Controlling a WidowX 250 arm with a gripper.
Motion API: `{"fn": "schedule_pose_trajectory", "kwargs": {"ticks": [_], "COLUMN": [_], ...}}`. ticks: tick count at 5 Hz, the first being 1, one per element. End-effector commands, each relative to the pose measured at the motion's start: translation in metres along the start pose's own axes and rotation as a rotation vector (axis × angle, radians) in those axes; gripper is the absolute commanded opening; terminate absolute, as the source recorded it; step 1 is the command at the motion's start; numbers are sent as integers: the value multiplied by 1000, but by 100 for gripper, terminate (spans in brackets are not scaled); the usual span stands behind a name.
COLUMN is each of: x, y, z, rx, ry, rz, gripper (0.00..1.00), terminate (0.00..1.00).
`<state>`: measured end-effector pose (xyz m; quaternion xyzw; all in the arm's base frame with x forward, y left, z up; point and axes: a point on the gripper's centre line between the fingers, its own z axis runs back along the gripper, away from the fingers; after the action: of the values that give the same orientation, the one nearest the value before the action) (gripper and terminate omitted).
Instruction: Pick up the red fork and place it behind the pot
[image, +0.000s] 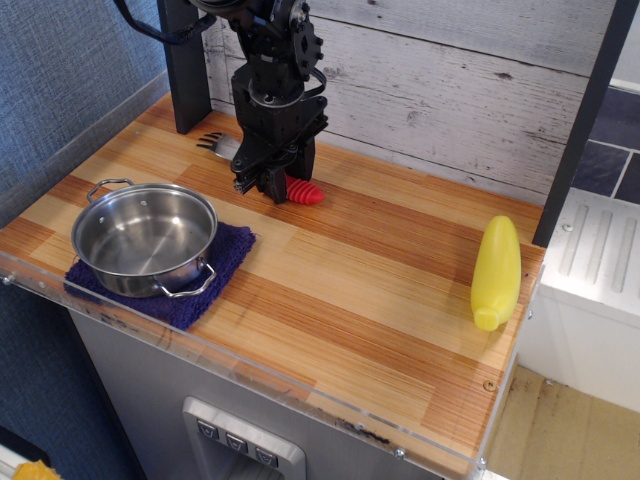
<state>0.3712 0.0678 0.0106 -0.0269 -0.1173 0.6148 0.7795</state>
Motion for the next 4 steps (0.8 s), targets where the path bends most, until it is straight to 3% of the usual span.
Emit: {"fn": "schedule_pose_trajectory", "kwargs": {"ticks": [1,2,4], "x": [-6,-7,-12], "y": [12,13,1], "z": [15,21,38], "rx": [13,18,-37], "ry": [20,19,37], "rz": [66,68,49], "gripper": [100,100,100], "terminate": [0,0,0]}}
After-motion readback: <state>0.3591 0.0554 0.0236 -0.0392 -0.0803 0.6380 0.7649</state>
